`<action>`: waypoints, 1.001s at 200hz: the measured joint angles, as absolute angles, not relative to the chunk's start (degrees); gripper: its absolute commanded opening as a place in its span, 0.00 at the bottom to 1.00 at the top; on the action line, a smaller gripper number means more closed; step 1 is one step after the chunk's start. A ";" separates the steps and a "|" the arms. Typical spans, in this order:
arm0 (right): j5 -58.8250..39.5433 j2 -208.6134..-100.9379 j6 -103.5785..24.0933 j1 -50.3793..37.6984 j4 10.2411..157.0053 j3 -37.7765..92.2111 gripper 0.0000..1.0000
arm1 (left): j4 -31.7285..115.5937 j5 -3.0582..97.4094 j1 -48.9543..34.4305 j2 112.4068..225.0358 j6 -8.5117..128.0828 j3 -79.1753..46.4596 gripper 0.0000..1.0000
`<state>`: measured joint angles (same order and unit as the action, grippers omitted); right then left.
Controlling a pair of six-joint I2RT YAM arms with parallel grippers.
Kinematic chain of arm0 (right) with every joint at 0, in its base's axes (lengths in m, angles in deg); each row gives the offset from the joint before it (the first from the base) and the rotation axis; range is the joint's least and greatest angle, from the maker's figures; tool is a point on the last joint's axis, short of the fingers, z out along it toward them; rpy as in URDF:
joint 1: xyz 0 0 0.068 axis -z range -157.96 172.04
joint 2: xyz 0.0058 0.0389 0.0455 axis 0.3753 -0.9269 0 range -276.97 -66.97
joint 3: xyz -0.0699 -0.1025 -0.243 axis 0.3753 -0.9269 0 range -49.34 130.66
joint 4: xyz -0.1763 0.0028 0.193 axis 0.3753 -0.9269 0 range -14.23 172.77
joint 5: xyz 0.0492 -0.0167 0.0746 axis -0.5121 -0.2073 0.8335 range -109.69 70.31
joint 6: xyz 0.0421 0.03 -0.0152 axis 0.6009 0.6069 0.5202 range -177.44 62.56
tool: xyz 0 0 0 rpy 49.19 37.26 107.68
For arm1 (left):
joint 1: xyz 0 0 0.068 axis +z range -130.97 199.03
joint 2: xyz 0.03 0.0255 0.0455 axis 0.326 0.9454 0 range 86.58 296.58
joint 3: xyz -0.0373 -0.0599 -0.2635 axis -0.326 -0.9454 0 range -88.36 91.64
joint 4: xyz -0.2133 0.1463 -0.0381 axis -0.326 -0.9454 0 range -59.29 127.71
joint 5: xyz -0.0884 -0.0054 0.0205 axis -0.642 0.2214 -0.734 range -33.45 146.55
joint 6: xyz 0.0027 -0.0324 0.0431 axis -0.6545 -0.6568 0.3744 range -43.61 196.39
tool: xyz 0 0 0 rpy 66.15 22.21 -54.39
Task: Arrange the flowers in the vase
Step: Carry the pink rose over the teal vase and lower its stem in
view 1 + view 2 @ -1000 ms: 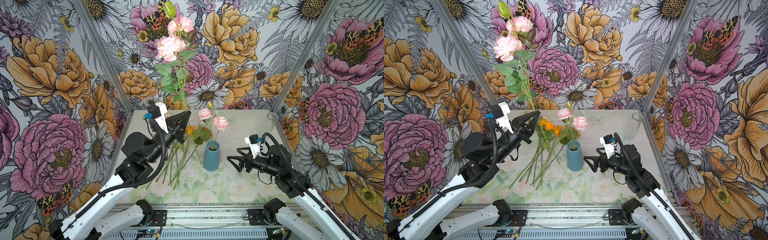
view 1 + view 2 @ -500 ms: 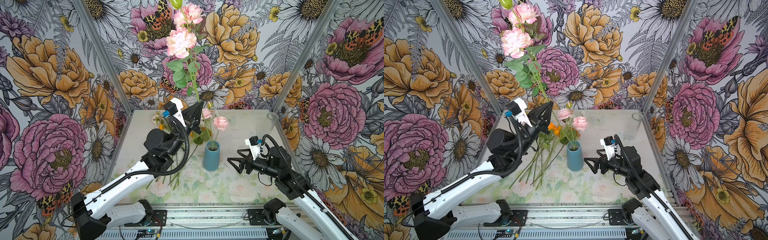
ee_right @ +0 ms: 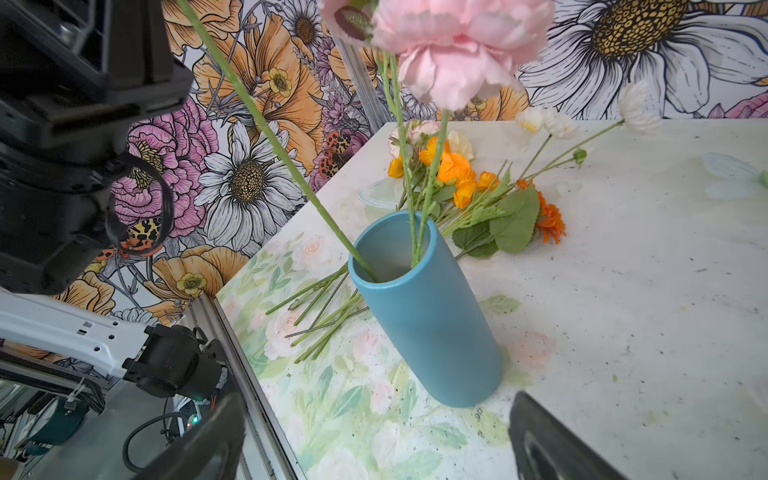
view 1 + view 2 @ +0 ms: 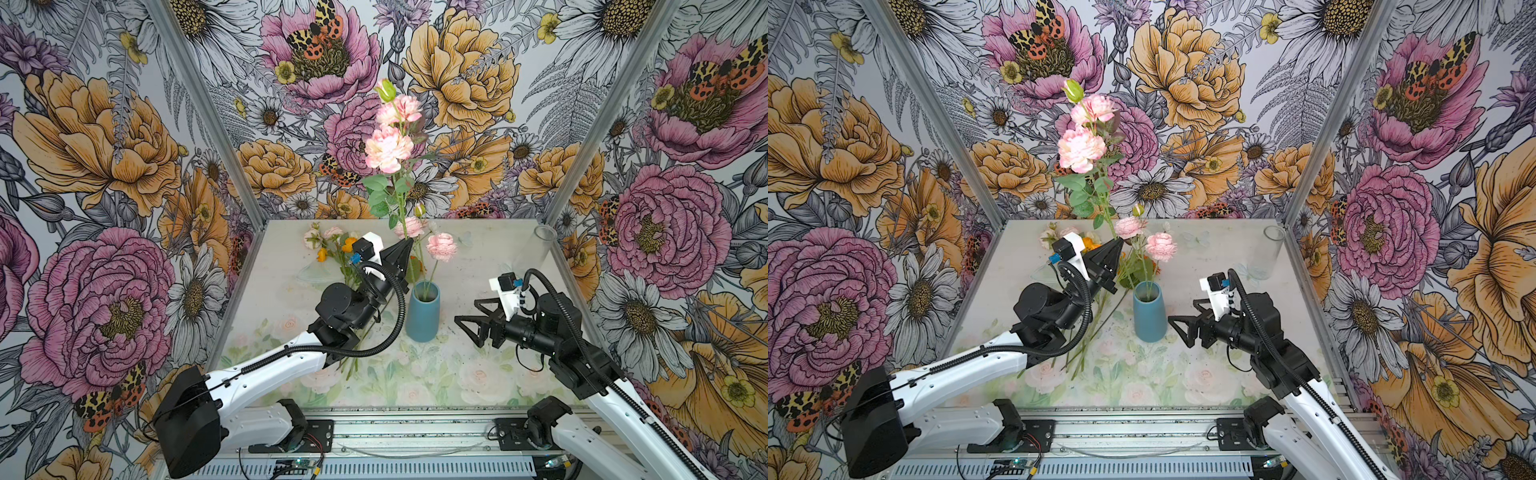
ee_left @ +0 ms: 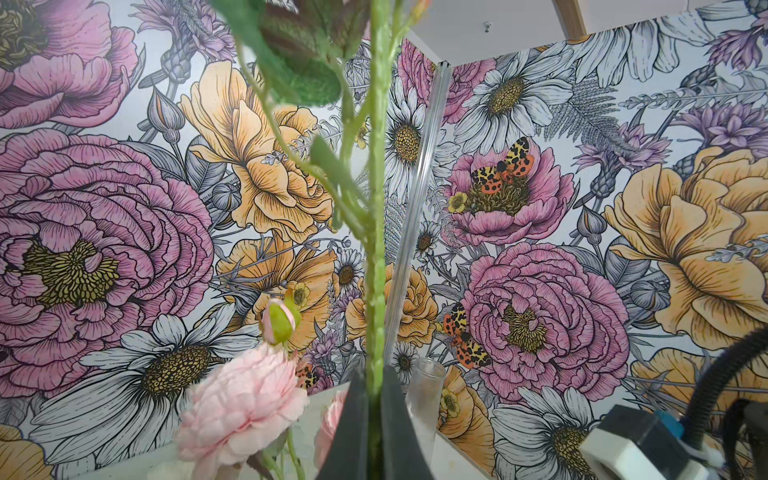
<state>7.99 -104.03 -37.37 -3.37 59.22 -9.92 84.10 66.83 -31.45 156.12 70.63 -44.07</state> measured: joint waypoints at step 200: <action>7.99 -103.79 -37.98 -3.37 59.22 -10.83 1.00 | 102.29 74.24 -38.51 167.13 78.37 -56.44 0.20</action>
